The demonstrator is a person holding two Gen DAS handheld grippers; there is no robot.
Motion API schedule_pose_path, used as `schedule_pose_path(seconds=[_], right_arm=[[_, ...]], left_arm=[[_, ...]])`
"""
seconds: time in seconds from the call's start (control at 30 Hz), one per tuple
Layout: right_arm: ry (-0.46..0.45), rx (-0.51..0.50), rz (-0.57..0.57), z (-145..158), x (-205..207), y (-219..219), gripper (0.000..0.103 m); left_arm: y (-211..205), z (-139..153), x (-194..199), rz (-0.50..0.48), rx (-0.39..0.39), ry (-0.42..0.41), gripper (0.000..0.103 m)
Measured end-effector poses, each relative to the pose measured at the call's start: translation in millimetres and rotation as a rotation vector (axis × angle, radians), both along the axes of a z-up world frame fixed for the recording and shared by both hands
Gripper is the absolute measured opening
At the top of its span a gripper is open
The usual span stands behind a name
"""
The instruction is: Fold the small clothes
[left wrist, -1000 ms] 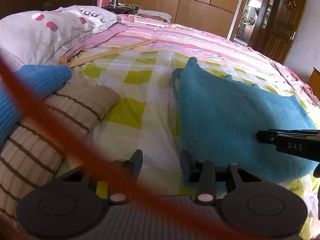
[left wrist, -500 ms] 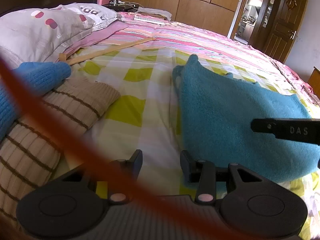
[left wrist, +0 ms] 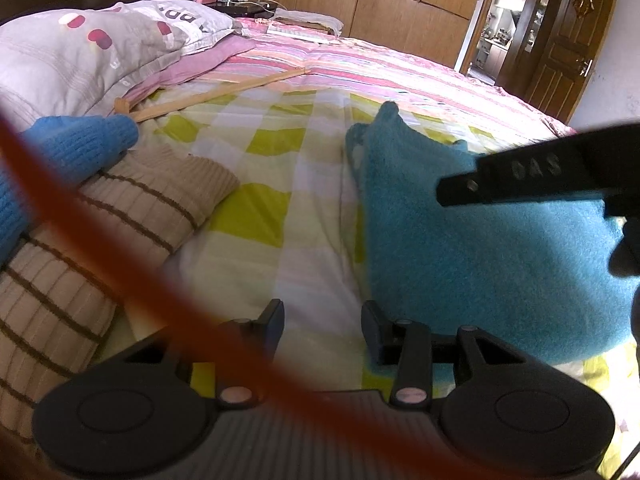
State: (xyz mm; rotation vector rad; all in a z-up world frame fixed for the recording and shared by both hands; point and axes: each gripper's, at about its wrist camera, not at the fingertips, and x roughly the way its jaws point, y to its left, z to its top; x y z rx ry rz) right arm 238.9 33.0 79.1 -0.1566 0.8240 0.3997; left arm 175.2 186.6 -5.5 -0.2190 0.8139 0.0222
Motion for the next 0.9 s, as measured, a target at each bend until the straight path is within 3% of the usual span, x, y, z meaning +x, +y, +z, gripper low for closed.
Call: schedule_pose_path(seconds=[0.27,0.9], right_arm=[[0.031,0.024,0.018,-1.3,12.8,16.5,0.039],[0.053,-0.024,0.072,-10.0,23.7,45.9,0.05]], left_arm=[[2.1,-2.4,1.8,0.002,-0.01,0.007,0.048],[2.0,-5.2,3.0,0.003,-0.015,0.01,0.048]])
